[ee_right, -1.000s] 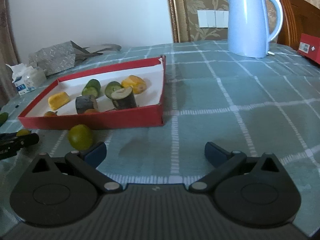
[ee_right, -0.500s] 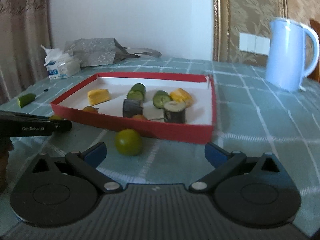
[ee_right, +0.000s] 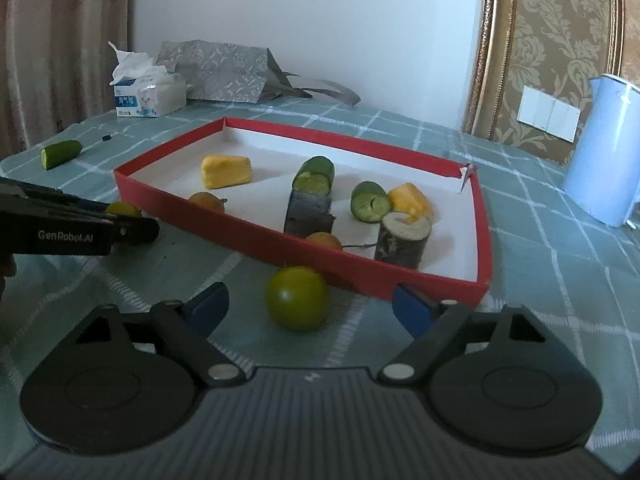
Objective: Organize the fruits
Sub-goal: 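Grasp another green lime with the right tool while the left tool holds its lime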
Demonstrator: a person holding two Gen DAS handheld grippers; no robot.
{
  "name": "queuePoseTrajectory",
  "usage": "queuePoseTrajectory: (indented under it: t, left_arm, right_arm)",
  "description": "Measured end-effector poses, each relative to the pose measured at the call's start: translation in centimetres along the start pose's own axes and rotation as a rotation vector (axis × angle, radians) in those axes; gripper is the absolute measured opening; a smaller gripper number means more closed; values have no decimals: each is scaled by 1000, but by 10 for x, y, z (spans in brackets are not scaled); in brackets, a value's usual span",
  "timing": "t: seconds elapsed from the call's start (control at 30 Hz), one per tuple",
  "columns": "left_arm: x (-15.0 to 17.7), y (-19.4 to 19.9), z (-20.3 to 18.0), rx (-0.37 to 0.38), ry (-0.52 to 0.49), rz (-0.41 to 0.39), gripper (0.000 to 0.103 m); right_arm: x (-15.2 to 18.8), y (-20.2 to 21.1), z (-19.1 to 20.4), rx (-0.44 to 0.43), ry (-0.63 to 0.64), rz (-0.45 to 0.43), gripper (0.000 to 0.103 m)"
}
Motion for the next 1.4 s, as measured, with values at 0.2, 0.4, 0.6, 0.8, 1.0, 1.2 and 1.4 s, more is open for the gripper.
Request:
queuePoseTrajectory:
  t: [0.2, 0.4, 0.6, 0.8, 1.0, 1.2, 1.4]
  left_arm:
    - [0, 0, 0, -1, -2, 0, 34]
    - [0, 0, 0, -2, -4, 0, 34]
    - [0, 0, 0, -1, -2, 0, 34]
    - [0, 0, 0, 1, 3, -1, 34]
    - [0, 0, -1, 6, 0, -4, 34]
    - [0, 1, -3, 4, -8, -5, 34]
    - [-3, 8, -5, 18, -11, -22, 34]
  right_arm:
    - [-1, -10, -3, -8, -59, 26, 74]
    - [0, -14, 1, -19, -54, 34, 56]
    - [0, -13, 0, -14, -63, 19, 32]
    - [1, -6, -1, 13, -70, -2, 32]
    - [5, 11, -9, 66, -88, -52, 33]
    - [8, 20, -19, 81, -129, -74, 33]
    - [8, 23, -17, 88, -119, -87, 33]
Point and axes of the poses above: each gripper's, at about its wrist camera, not at the fingertips, and y roughly against the way its jaws point, z to its left, x to its underside, the point moved 7 cm from there along -y, roughly the way its jaws point, and after that the axes turned 4 degrees about -x, right-handed, at the moved point
